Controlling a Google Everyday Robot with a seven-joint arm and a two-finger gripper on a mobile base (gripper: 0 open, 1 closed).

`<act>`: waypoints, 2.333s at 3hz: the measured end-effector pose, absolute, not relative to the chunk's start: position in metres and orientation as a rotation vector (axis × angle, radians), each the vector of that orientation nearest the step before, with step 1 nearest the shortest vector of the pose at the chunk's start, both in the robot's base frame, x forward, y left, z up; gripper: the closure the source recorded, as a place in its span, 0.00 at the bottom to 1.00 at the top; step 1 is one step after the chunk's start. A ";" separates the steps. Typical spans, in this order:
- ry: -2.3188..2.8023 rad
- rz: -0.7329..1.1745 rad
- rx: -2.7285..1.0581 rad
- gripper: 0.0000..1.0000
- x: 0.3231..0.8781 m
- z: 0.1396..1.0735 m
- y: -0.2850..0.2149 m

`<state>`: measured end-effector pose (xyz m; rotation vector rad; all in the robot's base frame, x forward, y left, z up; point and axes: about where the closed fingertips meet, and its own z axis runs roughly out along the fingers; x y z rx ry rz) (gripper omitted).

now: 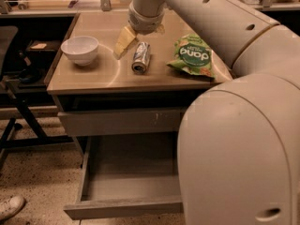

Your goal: Place redbull can into middle drawer

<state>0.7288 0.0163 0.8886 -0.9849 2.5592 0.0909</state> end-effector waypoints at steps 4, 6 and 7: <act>2.693 0.148 -0.926 0.00 0.748 0.839 0.027; 2.718 0.174 -0.910 0.00 0.745 0.826 0.024; 2.719 0.169 -0.922 0.18 0.745 0.822 0.024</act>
Offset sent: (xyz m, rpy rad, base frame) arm 0.0275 0.0157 -0.0389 -0.0058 0.1140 -0.0558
